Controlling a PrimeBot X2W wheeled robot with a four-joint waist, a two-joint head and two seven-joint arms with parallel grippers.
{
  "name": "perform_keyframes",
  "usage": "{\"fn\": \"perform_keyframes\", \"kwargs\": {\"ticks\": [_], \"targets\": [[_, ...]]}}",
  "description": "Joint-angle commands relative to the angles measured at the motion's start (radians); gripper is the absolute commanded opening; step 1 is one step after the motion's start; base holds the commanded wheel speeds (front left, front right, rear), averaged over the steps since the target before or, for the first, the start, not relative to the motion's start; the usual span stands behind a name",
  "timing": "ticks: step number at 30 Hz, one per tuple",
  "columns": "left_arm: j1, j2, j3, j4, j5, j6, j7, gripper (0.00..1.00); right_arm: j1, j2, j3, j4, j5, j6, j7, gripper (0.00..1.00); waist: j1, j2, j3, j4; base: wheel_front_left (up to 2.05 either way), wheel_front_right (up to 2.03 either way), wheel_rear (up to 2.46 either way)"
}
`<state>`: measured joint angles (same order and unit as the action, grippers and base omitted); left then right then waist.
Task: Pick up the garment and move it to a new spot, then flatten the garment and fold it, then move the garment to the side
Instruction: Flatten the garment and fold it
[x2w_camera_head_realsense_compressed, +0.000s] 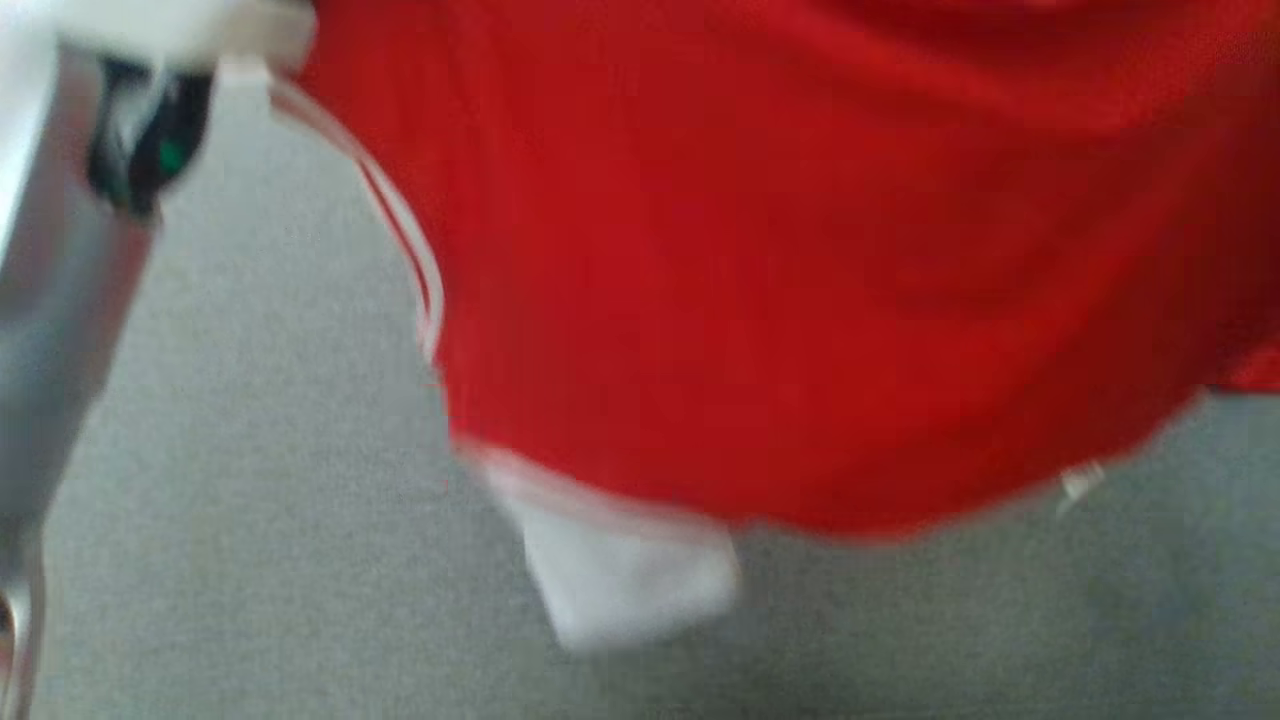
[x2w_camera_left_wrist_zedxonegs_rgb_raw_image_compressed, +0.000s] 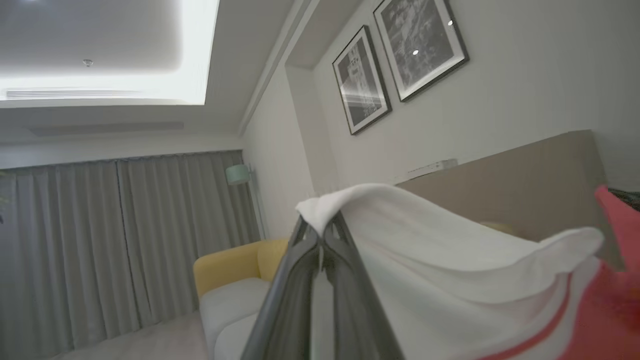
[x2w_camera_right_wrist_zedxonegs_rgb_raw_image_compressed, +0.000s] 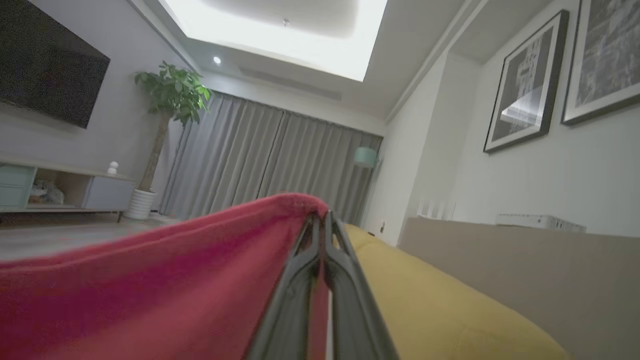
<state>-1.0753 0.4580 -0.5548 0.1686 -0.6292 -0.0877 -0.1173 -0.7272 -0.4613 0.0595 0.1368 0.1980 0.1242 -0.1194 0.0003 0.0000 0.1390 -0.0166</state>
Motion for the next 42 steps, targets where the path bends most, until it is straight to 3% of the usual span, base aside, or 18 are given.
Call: {"fn": "perform_keyframes", "kwargs": {"ticks": [1,5,9,15,21,27,32,38,42], "targets": [[-0.104,0.021,0.035,0.034,0.019,-0.001,-0.003,0.00,-0.065,-0.018,0.029,0.011,0.014,0.007,0.013,0.00,-0.0003,0.0000,0.080,0.002,0.00,0.00,0.00],[-0.278,-0.036,0.020,0.194,0.075,-0.008,-0.049,0.00,-0.216,-0.029,0.077,0.121,0.034,0.007,0.003,0.00,-0.0003,0.0000,0.178,0.009,0.00,0.00,0.00],[-0.459,-0.100,0.040,0.341,0.092,-0.019,-0.118,0.00,-0.409,-0.032,0.050,0.244,0.017,0.007,-0.054,0.00,-0.0003,0.0000,0.247,0.016,0.00,0.00,0.00],[-0.444,-0.097,0.038,0.347,0.064,-0.038,-0.141,0.00,-0.464,-0.070,0.094,0.307,-0.025,0.007,-0.101,0.00,-0.0003,0.0000,0.271,0.034,0.00,0.00,0.00],[-0.172,-0.028,-0.017,0.190,0.010,-0.042,-0.144,0.00,-0.289,-0.107,0.110,0.331,-0.015,0.007,-0.119,0.00,-0.0003,0.0000,0.267,0.050,0.00,0.00,0.00],[0.164,0.061,-0.039,0.045,-0.013,-0.040,-0.144,0.00,-0.041,-0.093,0.073,0.337,0.009,0.007,-0.131,0.00,-0.0003,0.0000,0.213,0.044,0.00,0.00,0.00],[0.546,0.127,-0.033,-0.099,-0.031,0.018,-0.144,0.00,0.255,-0.064,0.019,0.296,0.028,0.007,-0.137,0.00,-0.0003,0.0000,0.139,0.035,0.00,0.00,0.00],[0.909,0.170,-0.075,-0.265,-0.091,0.097,-0.136,0.00,0.590,-0.018,-0.079,0.164,0.021,0.007,-0.139,0.00,-0.0003,0.0000,0.068,0.035,0.00,0.00,0.00],[1.026,0.181,-0.084,-0.346,-0.174,0.098,-0.121,0.00,0.735,0.029,-0.113,0.061,-0.002,0.007,-0.121,0.00,-0.0003,0.0000,0.051,0.028,0.00,0.00,0.00]]}}
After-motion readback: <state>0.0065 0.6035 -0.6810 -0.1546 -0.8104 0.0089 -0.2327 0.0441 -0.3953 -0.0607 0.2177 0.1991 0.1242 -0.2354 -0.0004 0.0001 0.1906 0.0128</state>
